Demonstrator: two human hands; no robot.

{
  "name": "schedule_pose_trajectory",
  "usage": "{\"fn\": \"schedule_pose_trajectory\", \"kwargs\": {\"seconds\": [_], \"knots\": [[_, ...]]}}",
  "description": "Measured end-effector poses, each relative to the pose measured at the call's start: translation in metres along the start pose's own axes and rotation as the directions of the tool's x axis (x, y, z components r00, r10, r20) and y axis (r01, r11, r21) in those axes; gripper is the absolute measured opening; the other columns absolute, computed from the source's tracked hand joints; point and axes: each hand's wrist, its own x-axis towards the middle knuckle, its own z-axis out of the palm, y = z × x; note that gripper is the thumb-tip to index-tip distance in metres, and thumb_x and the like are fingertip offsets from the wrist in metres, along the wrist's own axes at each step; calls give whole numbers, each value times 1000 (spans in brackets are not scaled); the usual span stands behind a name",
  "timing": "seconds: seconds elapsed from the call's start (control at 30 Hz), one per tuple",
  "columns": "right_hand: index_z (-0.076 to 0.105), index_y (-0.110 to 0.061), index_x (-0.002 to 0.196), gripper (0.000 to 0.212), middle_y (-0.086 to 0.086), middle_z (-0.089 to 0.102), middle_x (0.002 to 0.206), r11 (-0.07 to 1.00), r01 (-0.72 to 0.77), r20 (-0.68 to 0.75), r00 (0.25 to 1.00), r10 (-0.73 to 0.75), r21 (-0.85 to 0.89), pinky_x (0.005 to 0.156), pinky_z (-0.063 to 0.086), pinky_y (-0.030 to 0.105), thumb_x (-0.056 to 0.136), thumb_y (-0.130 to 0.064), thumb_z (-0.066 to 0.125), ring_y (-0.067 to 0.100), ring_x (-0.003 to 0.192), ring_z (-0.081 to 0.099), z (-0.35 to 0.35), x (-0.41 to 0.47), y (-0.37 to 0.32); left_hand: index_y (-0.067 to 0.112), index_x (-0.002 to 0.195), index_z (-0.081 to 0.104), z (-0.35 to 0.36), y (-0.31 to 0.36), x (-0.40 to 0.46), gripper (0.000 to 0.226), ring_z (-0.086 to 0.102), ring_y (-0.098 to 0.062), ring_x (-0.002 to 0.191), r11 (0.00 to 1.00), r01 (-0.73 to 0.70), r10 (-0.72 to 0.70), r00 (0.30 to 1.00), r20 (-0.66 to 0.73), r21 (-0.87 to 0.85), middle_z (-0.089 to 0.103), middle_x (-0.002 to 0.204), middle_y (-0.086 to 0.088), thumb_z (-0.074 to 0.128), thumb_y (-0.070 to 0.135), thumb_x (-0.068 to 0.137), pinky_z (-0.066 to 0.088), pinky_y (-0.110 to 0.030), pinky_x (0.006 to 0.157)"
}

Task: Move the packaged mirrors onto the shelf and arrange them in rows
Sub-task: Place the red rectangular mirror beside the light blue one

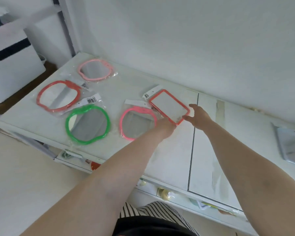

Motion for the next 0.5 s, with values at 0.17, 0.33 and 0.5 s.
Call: {"fn": "schedule_pose_trajectory", "kwargs": {"seconds": [0.17, 0.33, 0.5], "knots": [[37, -3, 140, 55, 12, 56, 120, 997, 20, 57, 998, -24, 76, 89, 40, 33, 93, -21, 60, 30, 113, 54, 14, 27, 7, 5, 106, 55, 28, -4, 27, 20, 55, -22, 87, 914, 98, -175, 971, -165, -393, 63, 107, -12, 54, 11, 87, 48, -33, 72], [39, -11, 142, 55, 11, 53, 126, 999, -13, 17, 1000, 14, -44, 100, 41, 39, 94, -31, 56, 35, 120, 51, 26, 40, 6, 6, 132, 40, 41, -4, 42, 45, 50, -13, 68, 743, 106, -299, 936, -187, -661, 57, 102, -8, 52, 14, 90, 41, -23, 53], [69, -3, 107, 27, 8, 60, 88, 954, -84, 47, 996, 74, 289, 66, 38, 29, 91, -23, 61, 22, 76, 50, 28, 28, 18, 13, 83, 46, 42, 0, 35, 22, 55, -21, 68, 585, 88, -333, 933, -139, -806, 51, 76, -4, 35, 2, 99, 55, -22, 60]]}}
